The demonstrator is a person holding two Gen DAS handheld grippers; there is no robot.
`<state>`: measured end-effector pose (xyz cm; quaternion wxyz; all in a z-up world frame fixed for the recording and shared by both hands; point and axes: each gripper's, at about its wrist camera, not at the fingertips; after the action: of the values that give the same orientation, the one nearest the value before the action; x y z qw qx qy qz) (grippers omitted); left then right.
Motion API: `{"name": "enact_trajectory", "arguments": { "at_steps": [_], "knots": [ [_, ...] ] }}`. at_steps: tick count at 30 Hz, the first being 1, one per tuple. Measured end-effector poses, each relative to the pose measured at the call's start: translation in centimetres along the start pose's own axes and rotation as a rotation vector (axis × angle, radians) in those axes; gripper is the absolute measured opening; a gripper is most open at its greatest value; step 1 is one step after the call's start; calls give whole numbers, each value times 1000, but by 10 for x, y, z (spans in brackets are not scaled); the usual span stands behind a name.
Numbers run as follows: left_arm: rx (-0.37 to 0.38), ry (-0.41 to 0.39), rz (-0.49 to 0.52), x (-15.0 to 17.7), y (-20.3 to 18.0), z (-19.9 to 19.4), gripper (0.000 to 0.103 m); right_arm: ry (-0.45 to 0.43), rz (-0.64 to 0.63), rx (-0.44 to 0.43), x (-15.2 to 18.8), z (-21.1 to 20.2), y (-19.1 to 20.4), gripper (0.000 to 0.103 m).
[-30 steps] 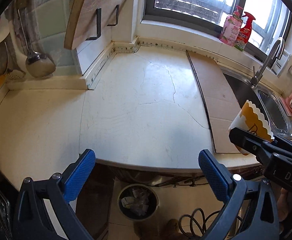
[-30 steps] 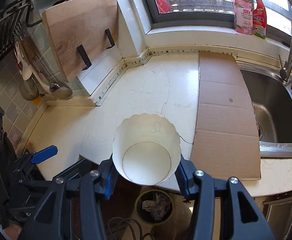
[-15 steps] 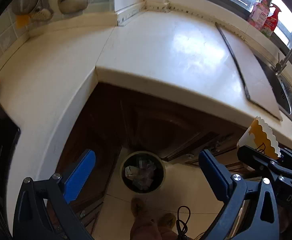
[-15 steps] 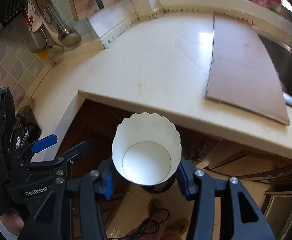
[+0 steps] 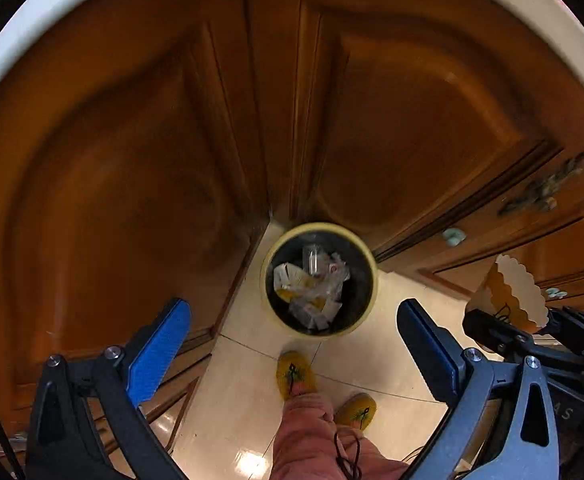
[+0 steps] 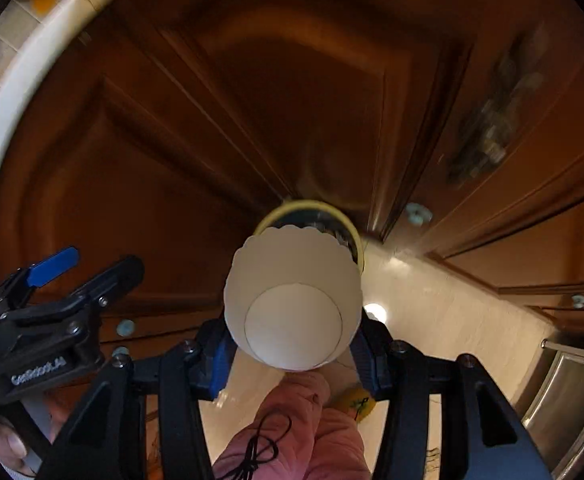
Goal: Collect trash
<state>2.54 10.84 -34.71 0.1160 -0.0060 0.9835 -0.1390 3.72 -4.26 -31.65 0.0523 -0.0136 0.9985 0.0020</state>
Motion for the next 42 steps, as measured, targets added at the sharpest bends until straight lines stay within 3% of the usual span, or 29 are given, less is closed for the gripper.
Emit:
{"name": "enact_trajectory", "arguments": {
  "at_steps": [11, 20, 22, 26, 36, 42],
  "knots": [
    [37, 97, -89, 25, 42, 68, 102, 67, -26, 14, -11, 80, 15, 51],
    [38, 129, -94, 34, 54, 85, 102, 97, -65, 3, -37, 113, 36, 53],
    [40, 128, -104, 35, 56, 87, 102, 99, -71, -9, -42, 114, 40, 55],
    [34, 124, -109, 32, 59, 88, 102, 60, -72, -17, -46, 108, 42, 77],
    [43, 137, -108, 26, 54, 83, 102, 47, -64, -8, -39, 94, 29, 78],
    [55, 151, -86, 24, 40, 63, 102, 62, -35, -10, -24, 64, 9, 78]
  ]
}}
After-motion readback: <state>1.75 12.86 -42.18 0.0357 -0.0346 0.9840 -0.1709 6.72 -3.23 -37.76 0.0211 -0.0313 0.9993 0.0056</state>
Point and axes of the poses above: each gripper's, at about its wrist camera, not at the fingertips, and z roughly the way its jaws point, y to its left, x to its underside, and after that the axes turned 15 degrees about x, right-handed
